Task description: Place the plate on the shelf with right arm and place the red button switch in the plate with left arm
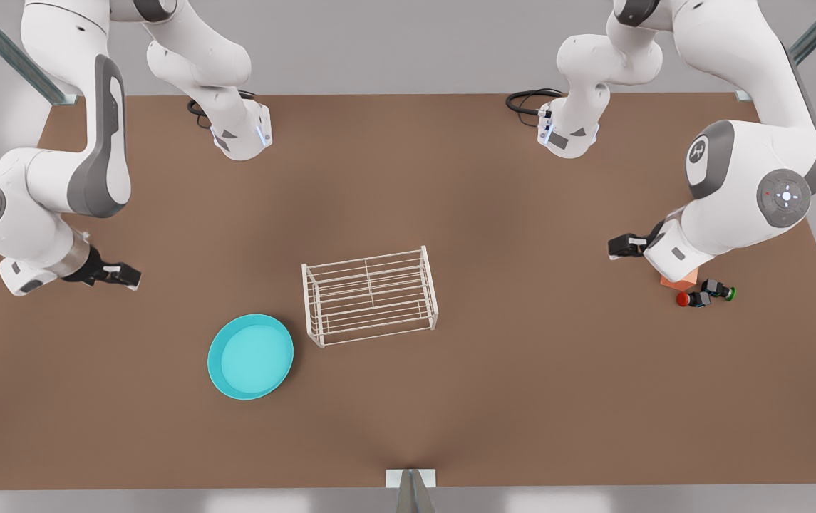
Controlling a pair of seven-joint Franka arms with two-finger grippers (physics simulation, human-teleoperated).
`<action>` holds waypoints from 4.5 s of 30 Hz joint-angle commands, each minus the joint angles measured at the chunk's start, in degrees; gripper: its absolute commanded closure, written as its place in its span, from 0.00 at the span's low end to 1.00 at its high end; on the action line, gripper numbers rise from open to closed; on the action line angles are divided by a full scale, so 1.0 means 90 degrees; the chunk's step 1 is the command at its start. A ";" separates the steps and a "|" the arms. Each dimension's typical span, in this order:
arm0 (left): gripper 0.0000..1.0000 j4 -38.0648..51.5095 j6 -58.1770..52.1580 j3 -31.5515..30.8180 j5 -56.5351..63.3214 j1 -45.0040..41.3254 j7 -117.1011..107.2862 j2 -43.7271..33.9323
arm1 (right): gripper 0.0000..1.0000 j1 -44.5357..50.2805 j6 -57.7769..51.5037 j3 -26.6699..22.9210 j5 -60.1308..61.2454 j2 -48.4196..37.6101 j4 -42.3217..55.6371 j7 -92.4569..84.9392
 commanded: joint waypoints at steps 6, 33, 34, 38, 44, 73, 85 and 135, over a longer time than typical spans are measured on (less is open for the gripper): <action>0.00 -0.0255 -0.0003 0.0008 0.0081 0.0016 0.0074 -0.0127 | 0.00 0.0532 0.0358 0.0010 -0.0011 0.0648 0.0404 0.0103; 0.00 -0.0333 -0.0003 0.0008 0.0090 0.0006 -0.0199 -0.0157 | 0.05 0.0190 0.0602 0.0586 0.1122 0.4643 0.3275 -0.1244; 0.00 -0.0333 -0.0003 0.0008 0.0090 0.0006 -0.0199 -0.0157 | 0.05 0.0190 0.0612 0.0576 0.1093 0.4721 0.3275 -0.1254; 0.00 -0.0333 -0.0003 -0.0002 0.0100 0.0006 -0.0277 -0.0147 | 0.05 0.0005 0.0612 0.0547 0.1073 0.4858 0.3285 -0.1391; 0.00 -0.0333 -0.0003 -0.0002 0.0129 0.0006 -0.0287 -0.0156 | 0.11 -0.0034 0.0612 0.0556 0.1151 0.4985 0.3285 -0.1352; 0.00 -0.0421 -0.0023 0.0018 0.0393 -0.0140 -0.0560 -0.0156 | 0.67 -0.0015 0.0817 0.0654 0.1103 0.5365 0.3363 -0.1723; 0.00 -0.0421 -0.0032 0.0018 0.0403 -0.0140 -0.0560 -0.0147 | 0.71 -0.0239 0.0407 0.0742 0.1142 0.4887 0.3373 -0.2289; 0.00 -0.2950 0.6208 0.0408 0.1184 0.3121 -0.7279 0.1924 | 0.72 0.1216 -0.0189 0.2178 0.2460 0.3471 0.2435 -0.0902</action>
